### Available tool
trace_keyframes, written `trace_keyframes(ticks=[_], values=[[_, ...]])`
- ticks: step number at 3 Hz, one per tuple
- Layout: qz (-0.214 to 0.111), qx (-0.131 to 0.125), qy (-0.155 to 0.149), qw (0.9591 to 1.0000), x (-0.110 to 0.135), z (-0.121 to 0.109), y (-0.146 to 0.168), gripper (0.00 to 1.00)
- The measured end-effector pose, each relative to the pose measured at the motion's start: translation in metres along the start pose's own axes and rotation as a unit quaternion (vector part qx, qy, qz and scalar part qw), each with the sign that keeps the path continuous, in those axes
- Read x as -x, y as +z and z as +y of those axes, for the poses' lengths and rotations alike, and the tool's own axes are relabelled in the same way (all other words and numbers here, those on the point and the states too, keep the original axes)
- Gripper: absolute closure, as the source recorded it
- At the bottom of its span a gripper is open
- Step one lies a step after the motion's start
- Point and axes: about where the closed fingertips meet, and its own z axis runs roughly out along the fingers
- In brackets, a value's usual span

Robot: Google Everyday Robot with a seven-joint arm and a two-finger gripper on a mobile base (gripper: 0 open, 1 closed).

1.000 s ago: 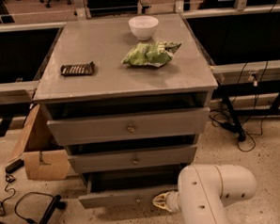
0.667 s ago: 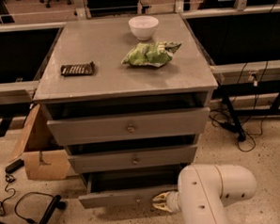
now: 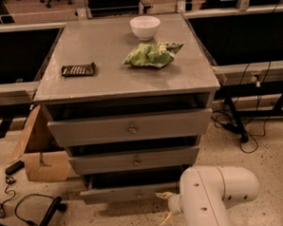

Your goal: Close bottom drawer

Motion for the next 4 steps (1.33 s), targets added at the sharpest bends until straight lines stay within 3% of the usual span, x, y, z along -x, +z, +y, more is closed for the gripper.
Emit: trace_keyframes(ticks=[1, 2, 3, 4], values=[[0.000, 0.000, 0.000, 1.0000, 0.000, 0.000, 0.000, 0.00], [0.000, 0.000, 0.000, 1.0000, 0.000, 0.000, 0.000, 0.19], [0.003, 0.001, 0.000, 1.0000, -0.001, 0.003, 0.000, 0.50], [0.060, 0.011, -0.001, 0.9981, -0.020, 0.011, 0.013, 0.73]])
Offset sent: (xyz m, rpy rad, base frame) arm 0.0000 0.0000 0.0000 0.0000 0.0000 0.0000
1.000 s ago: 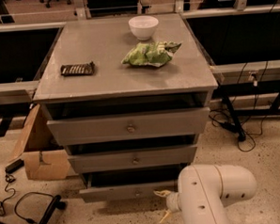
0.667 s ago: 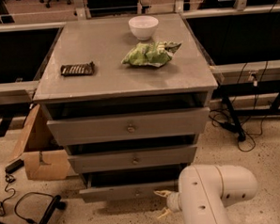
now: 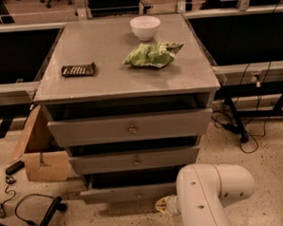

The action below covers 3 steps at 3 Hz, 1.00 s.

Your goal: Close bottom drawer

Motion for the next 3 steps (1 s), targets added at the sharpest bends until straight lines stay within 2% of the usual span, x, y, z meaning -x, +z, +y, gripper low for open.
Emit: trace_keyframes(ticks=[1, 2, 3], values=[[0.081, 0.008, -0.009, 0.9967, -0.035, -0.014, 0.019, 0.96], [0.108, 0.005, -0.019, 0.9940, -0.050, -0.034, 0.025, 1.00], [0.113, 0.001, -0.023, 0.9933, -0.052, -0.044, 0.026, 1.00]])
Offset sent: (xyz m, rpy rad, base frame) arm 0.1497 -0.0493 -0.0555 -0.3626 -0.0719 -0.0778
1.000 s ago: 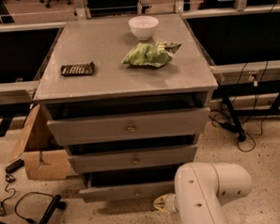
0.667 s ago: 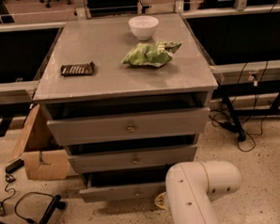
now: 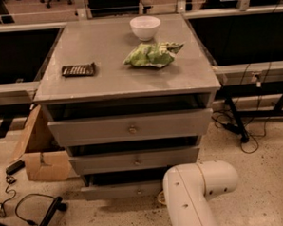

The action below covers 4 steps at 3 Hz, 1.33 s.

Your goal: Close bottom drawer

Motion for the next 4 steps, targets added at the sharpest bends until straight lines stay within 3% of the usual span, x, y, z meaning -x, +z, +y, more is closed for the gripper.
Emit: trace_keyframes(ticks=[3, 4], values=[[0.009, -0.023, -0.023, 0.9994, 0.004, -0.050, 0.000, 1.00], [0.009, -0.022, -0.023, 0.9994, 0.004, -0.048, 0.000, 0.82]])
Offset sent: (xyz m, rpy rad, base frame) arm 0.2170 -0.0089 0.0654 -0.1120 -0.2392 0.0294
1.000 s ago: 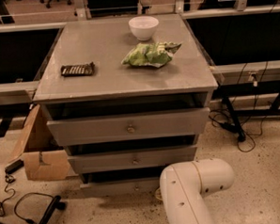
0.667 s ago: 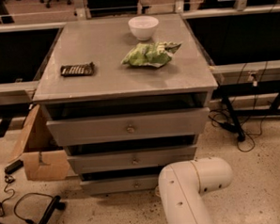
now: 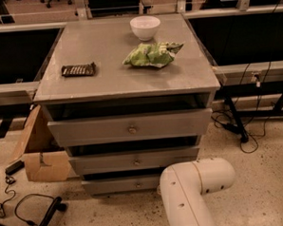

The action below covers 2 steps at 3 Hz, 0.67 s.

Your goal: Close bottom drawer

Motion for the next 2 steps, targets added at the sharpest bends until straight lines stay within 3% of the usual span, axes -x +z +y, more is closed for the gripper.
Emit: trace_keyframes(ticks=[1, 2], values=[[0.000, 0.000, 0.000, 1.0000, 0.0000, 0.0000, 0.0000, 0.85], [-0.003, -0.002, 0.000, 1.0000, 0.0026, 0.0094, -0.0046, 1.00]])
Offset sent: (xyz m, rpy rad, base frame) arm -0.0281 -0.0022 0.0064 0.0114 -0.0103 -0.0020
